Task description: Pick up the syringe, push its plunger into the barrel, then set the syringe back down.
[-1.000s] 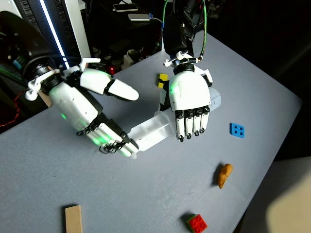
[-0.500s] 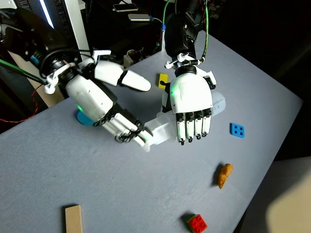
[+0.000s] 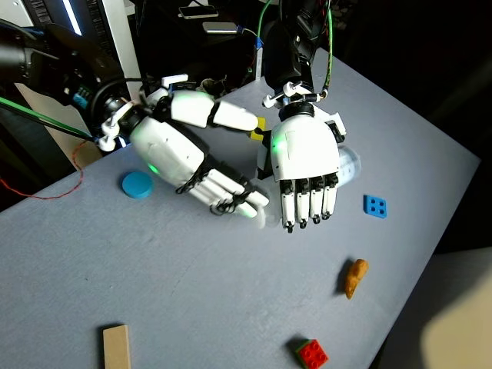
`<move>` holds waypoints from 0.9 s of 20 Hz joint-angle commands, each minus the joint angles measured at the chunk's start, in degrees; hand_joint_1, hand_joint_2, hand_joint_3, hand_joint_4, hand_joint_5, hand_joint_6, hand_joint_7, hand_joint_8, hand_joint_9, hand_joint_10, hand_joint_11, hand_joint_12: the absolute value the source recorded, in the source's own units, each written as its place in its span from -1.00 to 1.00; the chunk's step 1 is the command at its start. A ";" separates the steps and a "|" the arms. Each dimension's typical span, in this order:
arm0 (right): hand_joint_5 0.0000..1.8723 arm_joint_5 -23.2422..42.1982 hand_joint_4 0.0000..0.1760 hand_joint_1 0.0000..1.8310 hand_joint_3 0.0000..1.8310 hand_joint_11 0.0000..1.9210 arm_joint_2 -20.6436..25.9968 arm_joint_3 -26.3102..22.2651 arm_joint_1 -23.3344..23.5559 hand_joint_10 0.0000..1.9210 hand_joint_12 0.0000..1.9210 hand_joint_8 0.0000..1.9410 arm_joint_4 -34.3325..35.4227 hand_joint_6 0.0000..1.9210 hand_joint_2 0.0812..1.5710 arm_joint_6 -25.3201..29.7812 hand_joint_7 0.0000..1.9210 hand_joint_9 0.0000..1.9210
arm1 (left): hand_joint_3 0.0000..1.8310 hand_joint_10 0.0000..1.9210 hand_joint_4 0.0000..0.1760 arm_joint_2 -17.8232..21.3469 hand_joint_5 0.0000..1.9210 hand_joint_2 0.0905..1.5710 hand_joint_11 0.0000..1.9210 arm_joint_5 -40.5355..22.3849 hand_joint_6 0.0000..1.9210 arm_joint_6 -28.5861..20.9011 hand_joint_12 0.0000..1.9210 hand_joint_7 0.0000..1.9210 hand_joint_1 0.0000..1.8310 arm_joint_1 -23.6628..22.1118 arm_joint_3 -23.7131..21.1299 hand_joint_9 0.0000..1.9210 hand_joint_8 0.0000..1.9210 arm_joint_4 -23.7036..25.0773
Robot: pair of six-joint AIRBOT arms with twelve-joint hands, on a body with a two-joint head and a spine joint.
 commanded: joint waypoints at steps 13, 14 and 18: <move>-0.88 -3.55 -1.00 -0.77 -1.00 -1.00 17.28 -4.91 -4.85 -1.00 -0.62 -1.00 -25.49 -1.00 0.42 2.56 -0.88 -0.91 | -1.00 0.34 -1.00 -2.20 -0.01 0.40 -0.06 -4.44 -0.12 -1.17 0.32 -0.08 0.50 -0.57 0.84 -0.04 0.21 2.19; -0.87 -3.92 -1.00 -0.75 -1.00 -1.00 19.16 -5.30 -4.82 -1.00 -0.62 -1.00 -25.49 -1.00 0.42 2.20 -0.87 -0.90 | -1.00 0.41 -1.00 -2.53 -0.06 0.43 -0.12 -4.43 -0.06 -1.17 0.40 -0.12 0.50 -0.25 1.17 -0.09 0.28 2.19; -0.88 -5.52 -1.00 -0.76 -1.00 -1.00 25.03 -5.75 -4.87 -1.00 -0.64 -1.00 -25.49 -1.00 0.42 -0.39 -0.88 -0.90 | -1.00 0.42 -1.00 -3.95 -0.04 0.43 -0.13 -2.69 -0.09 -1.26 0.42 -0.11 0.50 0.47 3.13 -0.09 0.27 1.20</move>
